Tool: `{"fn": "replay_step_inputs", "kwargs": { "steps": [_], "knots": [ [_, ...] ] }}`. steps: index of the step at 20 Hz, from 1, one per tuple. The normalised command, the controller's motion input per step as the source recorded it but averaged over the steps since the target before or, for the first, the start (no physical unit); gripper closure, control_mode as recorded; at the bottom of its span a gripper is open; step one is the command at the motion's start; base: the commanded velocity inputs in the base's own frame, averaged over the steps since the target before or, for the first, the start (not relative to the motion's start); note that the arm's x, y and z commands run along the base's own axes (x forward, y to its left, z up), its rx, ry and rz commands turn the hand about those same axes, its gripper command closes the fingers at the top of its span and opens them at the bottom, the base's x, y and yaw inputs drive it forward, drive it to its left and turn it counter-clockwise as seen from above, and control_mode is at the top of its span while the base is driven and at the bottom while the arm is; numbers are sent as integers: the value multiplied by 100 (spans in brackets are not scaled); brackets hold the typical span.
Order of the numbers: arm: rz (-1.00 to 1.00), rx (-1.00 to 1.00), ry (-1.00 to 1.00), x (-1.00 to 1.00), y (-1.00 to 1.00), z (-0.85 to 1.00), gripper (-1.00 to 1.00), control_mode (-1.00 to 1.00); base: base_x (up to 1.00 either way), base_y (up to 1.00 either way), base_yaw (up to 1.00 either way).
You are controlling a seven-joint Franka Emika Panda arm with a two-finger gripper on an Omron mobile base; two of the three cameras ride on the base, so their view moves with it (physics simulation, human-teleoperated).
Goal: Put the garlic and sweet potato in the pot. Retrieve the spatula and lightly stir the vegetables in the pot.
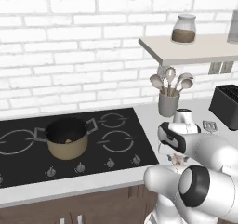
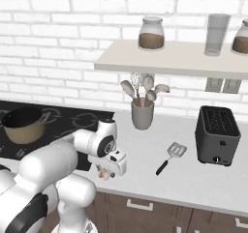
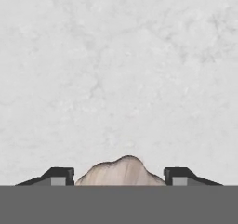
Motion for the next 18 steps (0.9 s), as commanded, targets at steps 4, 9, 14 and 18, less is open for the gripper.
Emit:
{"fn": "replay_step_inputs", "kwargs": {
  "steps": [4,9,14,18],
  "knots": [
    [-2,0,0,-3,0,1,100,-100,0,0,0],
    [-1,0,-11,-16,12,75,100,-100,0,0,0],
    [2,-3,-23,-18,82,100,100,-100,0,0,0],
    [9,-8,-14,-6,100,93,100,-100,0,0,0]
  ]
}}
